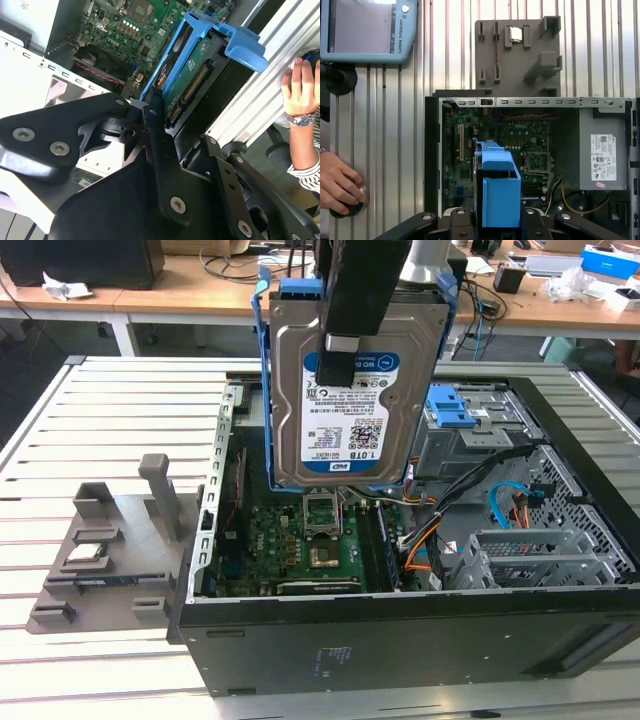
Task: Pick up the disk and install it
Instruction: 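Pick up the disk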
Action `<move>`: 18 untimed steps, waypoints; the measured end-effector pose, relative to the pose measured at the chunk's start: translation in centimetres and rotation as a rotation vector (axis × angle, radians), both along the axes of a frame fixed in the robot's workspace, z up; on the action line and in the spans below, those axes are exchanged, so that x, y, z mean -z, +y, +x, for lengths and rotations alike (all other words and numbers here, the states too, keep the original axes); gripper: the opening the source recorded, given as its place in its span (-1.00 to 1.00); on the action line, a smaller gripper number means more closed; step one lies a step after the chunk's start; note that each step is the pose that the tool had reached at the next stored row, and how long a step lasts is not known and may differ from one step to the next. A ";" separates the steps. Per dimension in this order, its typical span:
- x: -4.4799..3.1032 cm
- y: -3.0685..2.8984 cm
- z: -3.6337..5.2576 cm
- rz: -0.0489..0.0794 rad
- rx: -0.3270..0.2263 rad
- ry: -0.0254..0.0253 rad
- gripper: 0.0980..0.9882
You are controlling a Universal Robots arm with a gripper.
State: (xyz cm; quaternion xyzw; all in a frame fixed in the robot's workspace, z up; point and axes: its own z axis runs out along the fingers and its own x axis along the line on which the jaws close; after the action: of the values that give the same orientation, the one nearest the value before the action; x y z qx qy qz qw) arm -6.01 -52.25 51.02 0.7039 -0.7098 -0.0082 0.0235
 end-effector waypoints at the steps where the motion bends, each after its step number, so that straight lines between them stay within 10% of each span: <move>1: 0.05 0.00 0.10 0.000 0.000 0.0000 -0.41; 18: 0.89 0.00 1.50 -0.001 0.000 0.0002 -0.41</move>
State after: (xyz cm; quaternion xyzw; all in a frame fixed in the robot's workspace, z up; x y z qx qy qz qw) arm -4.51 -52.25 50.13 0.7039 -0.7098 -0.0078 0.0240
